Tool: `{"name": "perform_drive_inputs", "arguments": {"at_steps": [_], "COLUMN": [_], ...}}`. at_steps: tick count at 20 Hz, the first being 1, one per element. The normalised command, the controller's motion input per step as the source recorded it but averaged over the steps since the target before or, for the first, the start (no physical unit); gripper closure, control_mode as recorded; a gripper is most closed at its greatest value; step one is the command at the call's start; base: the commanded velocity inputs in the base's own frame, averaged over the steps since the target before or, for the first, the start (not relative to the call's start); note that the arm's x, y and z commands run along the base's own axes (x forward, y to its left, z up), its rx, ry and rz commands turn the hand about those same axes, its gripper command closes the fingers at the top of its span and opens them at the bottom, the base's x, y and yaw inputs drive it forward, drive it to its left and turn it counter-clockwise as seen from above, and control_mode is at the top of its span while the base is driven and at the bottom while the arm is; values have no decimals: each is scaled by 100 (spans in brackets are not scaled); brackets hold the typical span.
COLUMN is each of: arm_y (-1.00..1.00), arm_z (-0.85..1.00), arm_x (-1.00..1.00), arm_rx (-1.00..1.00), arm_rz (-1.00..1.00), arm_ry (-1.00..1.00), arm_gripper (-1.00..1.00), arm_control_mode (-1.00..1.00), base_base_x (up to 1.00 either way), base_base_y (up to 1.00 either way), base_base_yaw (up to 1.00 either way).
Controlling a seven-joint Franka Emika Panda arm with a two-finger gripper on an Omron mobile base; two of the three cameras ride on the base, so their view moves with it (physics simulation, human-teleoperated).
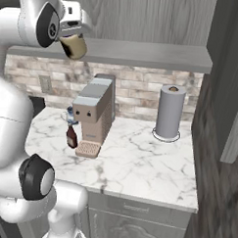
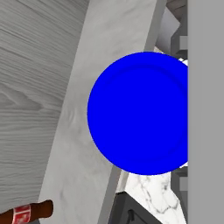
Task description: Pick the mayonnaise and ketchup from the counter and place them in the cabinet.
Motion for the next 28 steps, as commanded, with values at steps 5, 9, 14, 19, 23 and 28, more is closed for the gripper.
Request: {"name": "perform_drive_inputs", "arguments": {"at_steps": [5,9,14,19,23,28], "arm_y": [0,0,0,0,0,-2], "arm_z": [-15,-25,-8,0,0,0], "arm_x": [35,30,24,21,27,34], "arm_rx": [0,0,0,0,0,0], "arm_rz": [0,0,0,0,0,0], "arm_ry": [0,0,0,0,0,0], "arm_gripper": [100,100,100,100,100,100], "arm_control_mode": [-100,-100,-100,-100,-100,-100], "base_base_x": [0,0,0,0,0,0], "base_base_y": [0,0,0,0,0,0], "base_base_yaw": [0,0,0,0,0,0]}}
